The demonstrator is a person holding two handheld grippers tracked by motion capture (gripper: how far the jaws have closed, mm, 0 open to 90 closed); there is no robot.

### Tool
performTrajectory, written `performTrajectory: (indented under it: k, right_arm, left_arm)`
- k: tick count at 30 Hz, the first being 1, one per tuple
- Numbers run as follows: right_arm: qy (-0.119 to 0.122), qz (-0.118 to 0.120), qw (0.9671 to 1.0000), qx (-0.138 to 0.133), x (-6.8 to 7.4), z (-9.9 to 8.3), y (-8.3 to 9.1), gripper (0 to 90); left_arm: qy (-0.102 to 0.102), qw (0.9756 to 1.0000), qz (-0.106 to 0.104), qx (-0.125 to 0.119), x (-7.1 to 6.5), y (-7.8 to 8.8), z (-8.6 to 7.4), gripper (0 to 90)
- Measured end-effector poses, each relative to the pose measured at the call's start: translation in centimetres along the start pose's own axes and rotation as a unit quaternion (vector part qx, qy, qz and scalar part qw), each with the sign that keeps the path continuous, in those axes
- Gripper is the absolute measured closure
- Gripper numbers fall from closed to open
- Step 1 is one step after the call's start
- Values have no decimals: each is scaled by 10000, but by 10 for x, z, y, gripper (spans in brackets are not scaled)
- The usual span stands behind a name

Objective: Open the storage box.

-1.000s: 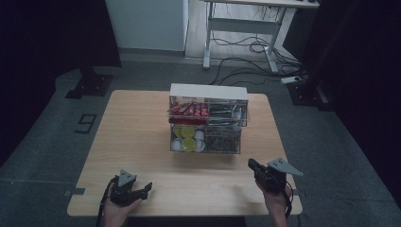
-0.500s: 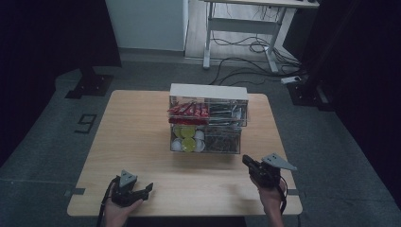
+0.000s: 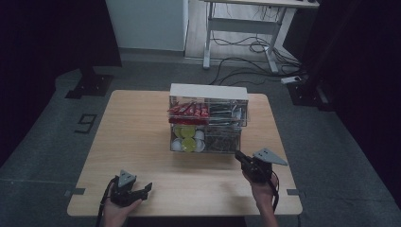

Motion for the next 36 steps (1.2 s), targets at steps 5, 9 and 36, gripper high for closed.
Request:
performTrajectory:
  k: [5,9,36]
  right_arm:
    - [-9,9,10000,-41,3,4,-7,882]
    - [-3,10,10000,-57,6,7,-11,881]
    - [66,266,9996,120,28,9,-44,881]
  left_arm:
    - [-17,10000,-9,-13,-1,0,0,277]
    - [-10,10000,-8,-14,0,1,0,277]
    - [-53,10000,-33,3,-2,1,0,277]
Point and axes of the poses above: each handheld gripper's, and its own axes: y roughly backward along the jaws, z roughly out of its top, x roughly to its left, the point moved 7 cm from there along -y, roughly forward along the jaws, and after that the axes turned 1 degree about z, right-handed, at the moved point
